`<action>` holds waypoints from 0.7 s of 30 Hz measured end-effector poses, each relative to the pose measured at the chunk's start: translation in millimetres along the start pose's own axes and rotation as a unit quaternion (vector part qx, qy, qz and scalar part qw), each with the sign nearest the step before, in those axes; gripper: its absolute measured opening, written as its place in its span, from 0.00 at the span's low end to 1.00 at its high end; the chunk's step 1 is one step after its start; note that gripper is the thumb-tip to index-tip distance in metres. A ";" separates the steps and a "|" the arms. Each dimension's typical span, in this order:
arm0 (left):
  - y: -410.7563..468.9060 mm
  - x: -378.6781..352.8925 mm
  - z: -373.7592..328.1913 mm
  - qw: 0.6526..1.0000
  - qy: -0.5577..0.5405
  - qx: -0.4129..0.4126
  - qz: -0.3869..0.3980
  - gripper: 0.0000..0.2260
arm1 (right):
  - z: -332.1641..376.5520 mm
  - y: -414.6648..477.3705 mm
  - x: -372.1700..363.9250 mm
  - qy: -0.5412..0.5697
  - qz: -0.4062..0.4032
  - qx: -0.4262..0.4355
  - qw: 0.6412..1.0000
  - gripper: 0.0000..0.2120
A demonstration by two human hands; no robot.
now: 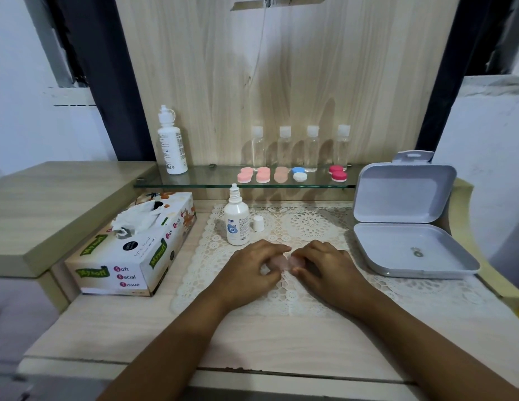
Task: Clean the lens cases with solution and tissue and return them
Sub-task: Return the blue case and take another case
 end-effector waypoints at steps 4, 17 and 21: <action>0.1 0.7 0.2 1.000 0.010 0.012 -0.002 0.20 | 0.0 0.0 0.1 0.000 -0.005 -0.001 1.000 0.12; 0.8 5.0 -1.1 0.999 -0.021 -0.010 -0.037 0.15 | 0.4 0.2 -0.2 0.000 -0.009 0.003 1.000 0.13; 6.5 9.4 -3.7 0.997 -0.040 0.022 -0.060 0.14 | 0.9 -0.5 0.0 0.002 -0.012 0.000 1.000 0.12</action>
Point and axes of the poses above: each hand's wrist, its own y-axis towards the middle knuckle, its own x-axis out of the back of the hand, z = x × y, the point moved 3 cm from there along y, towards the middle knuckle, and after that the axes turned 9 degrees about z, right-handed, at the moved point
